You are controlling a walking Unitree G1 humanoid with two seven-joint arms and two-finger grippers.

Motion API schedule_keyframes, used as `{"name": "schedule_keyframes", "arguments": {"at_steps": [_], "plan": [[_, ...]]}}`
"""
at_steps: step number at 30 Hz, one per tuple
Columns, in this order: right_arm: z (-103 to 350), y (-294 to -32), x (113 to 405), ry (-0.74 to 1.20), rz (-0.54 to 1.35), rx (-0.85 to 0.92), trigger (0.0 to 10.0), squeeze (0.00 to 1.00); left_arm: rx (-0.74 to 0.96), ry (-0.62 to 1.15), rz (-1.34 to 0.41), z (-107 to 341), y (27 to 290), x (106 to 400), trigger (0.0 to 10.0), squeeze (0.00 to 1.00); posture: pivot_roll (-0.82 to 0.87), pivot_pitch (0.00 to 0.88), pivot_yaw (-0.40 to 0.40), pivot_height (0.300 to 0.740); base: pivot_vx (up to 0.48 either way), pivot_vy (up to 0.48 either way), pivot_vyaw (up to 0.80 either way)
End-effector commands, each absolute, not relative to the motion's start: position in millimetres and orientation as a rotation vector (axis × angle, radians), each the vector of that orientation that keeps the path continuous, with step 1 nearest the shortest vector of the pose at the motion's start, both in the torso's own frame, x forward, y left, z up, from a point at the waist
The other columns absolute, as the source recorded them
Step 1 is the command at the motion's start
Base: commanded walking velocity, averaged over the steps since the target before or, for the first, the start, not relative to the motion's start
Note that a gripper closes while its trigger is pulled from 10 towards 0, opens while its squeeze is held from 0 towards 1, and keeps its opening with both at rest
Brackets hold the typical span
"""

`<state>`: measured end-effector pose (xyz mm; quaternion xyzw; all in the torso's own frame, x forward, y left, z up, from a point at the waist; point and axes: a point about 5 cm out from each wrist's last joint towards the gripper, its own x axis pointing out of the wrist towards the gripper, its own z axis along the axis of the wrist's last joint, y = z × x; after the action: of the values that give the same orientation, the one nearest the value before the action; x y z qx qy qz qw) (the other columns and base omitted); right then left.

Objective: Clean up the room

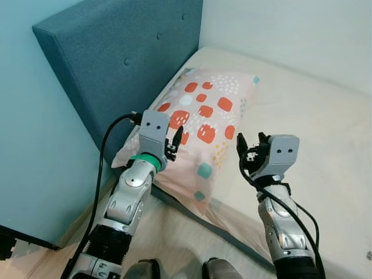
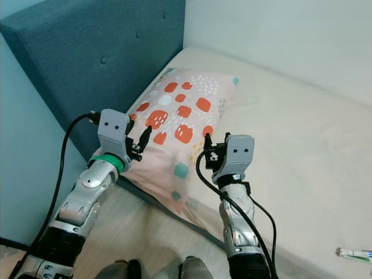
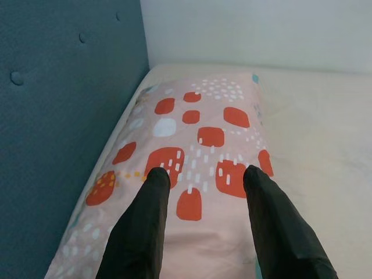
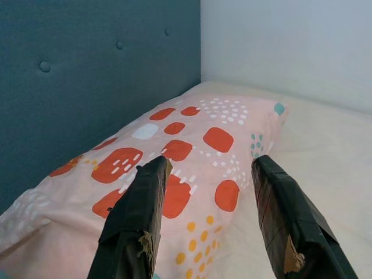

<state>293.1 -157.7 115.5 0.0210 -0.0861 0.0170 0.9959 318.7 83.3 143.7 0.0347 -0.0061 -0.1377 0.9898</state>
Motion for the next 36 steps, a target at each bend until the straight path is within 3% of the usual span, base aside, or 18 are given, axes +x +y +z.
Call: {"name": "schedule_keyframes", "arguments": {"at_steps": [1,7,36], "plan": [[108.8,-157.8,291.6,-0.147,0.026,0.047,10.0,0.00,0.073,0.015,-0.278,137.5,84.2,318.1,10.0,0.00,-0.11,0.048,0.040,0.740,0.000,0.000,0.00],[108.3,-159.0,291.8,-0.145,0.015,0.064,10.0,0.00,0.074,0.018,-0.279,137.1,84.2,318.3,10.0,0.00,-0.11,0.048,0.042,0.740,0.000,0.000,-0.27],[107.7,-158.4,294.6,-0.146,0.023,0.059,10.0,0.00,0.093,0.025,-0.270,133.2,86.2,320.6,10.0,0.00,-0.11,0.038,0.042,0.740,0.000,0.000,-0.80]]}}
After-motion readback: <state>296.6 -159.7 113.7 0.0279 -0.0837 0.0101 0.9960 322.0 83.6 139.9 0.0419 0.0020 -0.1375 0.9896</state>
